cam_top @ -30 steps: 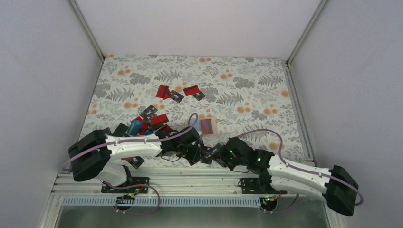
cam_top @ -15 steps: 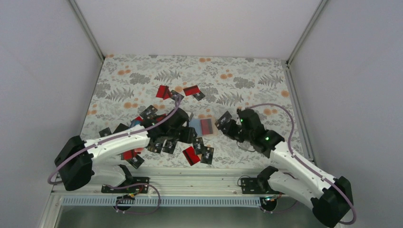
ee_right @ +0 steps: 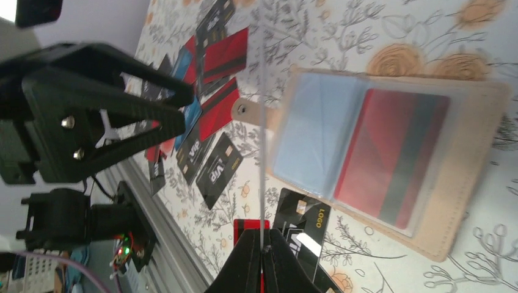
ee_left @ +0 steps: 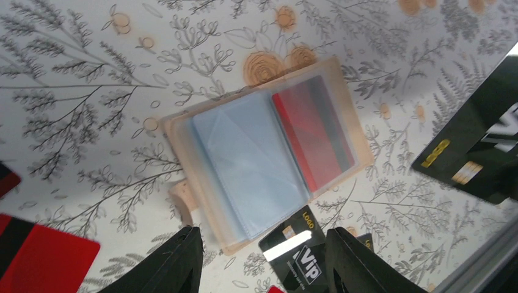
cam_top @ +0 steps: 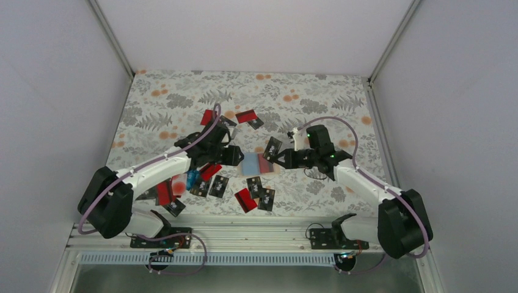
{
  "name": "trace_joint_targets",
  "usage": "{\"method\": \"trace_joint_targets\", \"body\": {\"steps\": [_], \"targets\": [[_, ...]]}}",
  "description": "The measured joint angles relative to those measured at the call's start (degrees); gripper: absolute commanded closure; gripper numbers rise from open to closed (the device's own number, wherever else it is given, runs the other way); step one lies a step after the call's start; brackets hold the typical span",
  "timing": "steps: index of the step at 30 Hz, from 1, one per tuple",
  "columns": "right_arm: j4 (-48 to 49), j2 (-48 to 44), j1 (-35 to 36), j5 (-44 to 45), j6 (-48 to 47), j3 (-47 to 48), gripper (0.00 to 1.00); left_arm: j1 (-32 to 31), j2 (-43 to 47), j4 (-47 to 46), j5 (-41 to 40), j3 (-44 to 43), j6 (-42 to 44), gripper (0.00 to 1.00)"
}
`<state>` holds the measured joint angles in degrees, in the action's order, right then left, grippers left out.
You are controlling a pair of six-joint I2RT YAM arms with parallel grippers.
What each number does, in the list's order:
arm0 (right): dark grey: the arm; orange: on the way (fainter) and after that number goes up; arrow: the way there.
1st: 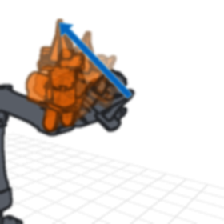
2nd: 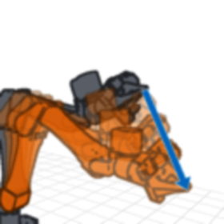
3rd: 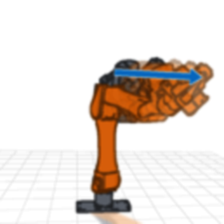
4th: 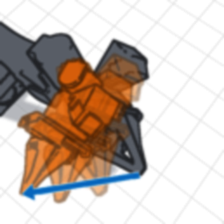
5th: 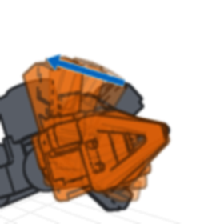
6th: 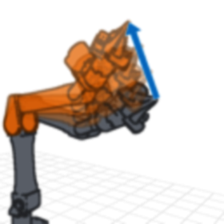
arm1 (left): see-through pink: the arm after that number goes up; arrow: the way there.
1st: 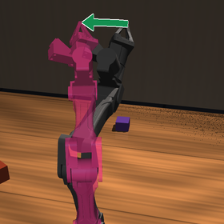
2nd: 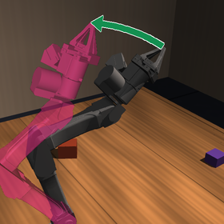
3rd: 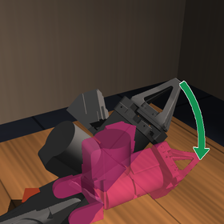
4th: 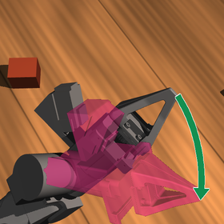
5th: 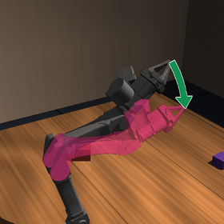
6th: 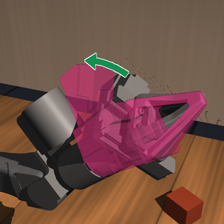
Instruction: Put the credit cards into the card holder
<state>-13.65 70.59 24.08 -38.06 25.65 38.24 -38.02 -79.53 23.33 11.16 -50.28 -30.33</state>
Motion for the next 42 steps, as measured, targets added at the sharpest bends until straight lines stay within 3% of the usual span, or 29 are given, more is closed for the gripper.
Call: {"method": "trace_joint_targets", "body": {"steps": [8, 20, 37, 42], "targets": [[3.50, 4.50, -0.02, -5.66, -5.68, -0.72, 0.96, 4.81, -2.93, -8.13, 9.14, 1.49, 2.64, 0.54], [7.56, 18.43, -0.02, -7.17, -7.63, 2.60, 0.96, 5.77, -7.37, -10.99, 13.55, 2.58, 4.68, 0.59], [8.35, 26.75, 0.00, -4.96, -10.73, 5.05, 0.96, 5.75, -12.50, -10.08, 12.15, 4.48, 5.68, 0.64], [8.96, 27.82, 0.02, -5.03, -10.91, 5.05, 0.96, 5.31, -12.00, -7.52, 8.79, 4.68, 5.68, 0.55]]}}
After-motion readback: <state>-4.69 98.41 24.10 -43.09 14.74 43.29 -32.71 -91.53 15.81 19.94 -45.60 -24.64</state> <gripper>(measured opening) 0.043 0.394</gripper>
